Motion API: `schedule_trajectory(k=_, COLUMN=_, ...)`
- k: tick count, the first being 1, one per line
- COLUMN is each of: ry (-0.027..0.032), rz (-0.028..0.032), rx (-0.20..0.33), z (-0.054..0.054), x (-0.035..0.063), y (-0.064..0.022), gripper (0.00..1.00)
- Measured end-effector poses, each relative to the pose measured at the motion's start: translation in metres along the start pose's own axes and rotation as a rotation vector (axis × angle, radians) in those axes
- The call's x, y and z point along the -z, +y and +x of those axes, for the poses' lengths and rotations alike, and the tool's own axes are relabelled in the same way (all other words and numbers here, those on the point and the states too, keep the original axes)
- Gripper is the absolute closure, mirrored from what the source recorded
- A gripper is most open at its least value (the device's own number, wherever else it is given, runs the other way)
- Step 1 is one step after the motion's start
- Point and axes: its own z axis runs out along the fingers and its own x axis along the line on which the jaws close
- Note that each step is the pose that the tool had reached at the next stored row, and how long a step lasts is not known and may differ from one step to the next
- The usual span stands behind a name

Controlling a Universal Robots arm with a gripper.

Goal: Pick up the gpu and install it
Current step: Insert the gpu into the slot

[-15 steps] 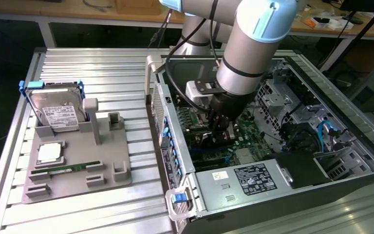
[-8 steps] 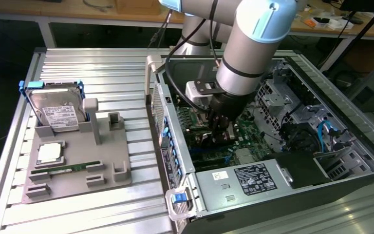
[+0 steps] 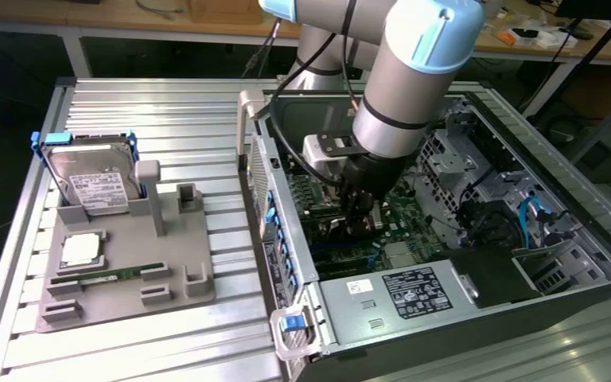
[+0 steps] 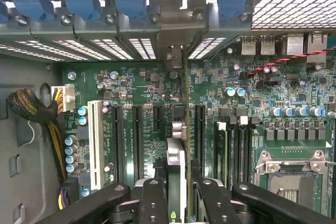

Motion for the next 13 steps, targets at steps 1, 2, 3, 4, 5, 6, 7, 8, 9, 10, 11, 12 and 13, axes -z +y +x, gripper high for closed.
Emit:
schedule_trajectory(k=1, ry=0.0000, rz=0.0000, rx=0.000, z=0.0000, x=-0.0004, y=0.0000, gripper=0.73)
schedule_trajectory(k=2, ry=0.0001, rz=0.0000, rx=0.000, z=0.0000, x=-0.0009, y=0.0000, gripper=0.73)
schedule_trajectory(k=3, ry=0.0001, rz=0.0000, rx=0.000, z=0.0000, x=-0.0014, y=0.0000, gripper=0.73)
schedule_trajectory(k=4, ry=0.0001, rz=0.0000, rx=0.000, z=0.0001, x=-0.0020, y=0.0000, gripper=0.73)
schedule_trajectory(k=5, ry=0.0002, rz=0.0001, rx=0.000, z=0.0001, x=-0.0025, y=0.0000, gripper=0.73)
schedule_trajectory(k=6, ry=0.0003, rz=0.0000, rx=0.000, z=0.0001, x=-0.0030, y=0.0000, gripper=0.73)
schedule_trajectory(k=7, ry=0.0004, rz=-0.0001, rx=0.000, z=0.0001, x=-0.0034, y=0.0000, gripper=0.73)
schedule_trajectory(k=8, ry=0.0005, rz=-0.0001, rx=0.000, z=0.0001, x=-0.0038, y=0.0000, gripper=0.73)
schedule_trajectory(k=9, ry=0.0005, rz=-0.0001, rx=0.000, z=0.0001, x=-0.0042, y=0.0000, gripper=0.73)
schedule_trajectory(k=10, ry=0.0004, rz=-0.0001, rx=0.000, z=0.0001, x=-0.0045, y=0.0000, gripper=0.73)
schedule_trajectory(k=11, ry=0.0002, rz=-0.0001, rx=0.000, z=0.0001, x=-0.0048, y=0.0000, gripper=0.73)
schedule_trajectory(k=12, ry=0.0001, rz=0.0000, rx=0.000, z=0.0000, x=-0.0049, y=0.0000, gripper=0.73)
schedule_trajectory(k=13, ry=0.0001, rz=0.0000, rx=0.000, z=0.0001, x=-0.0049, y=0.0000, gripper=0.73)
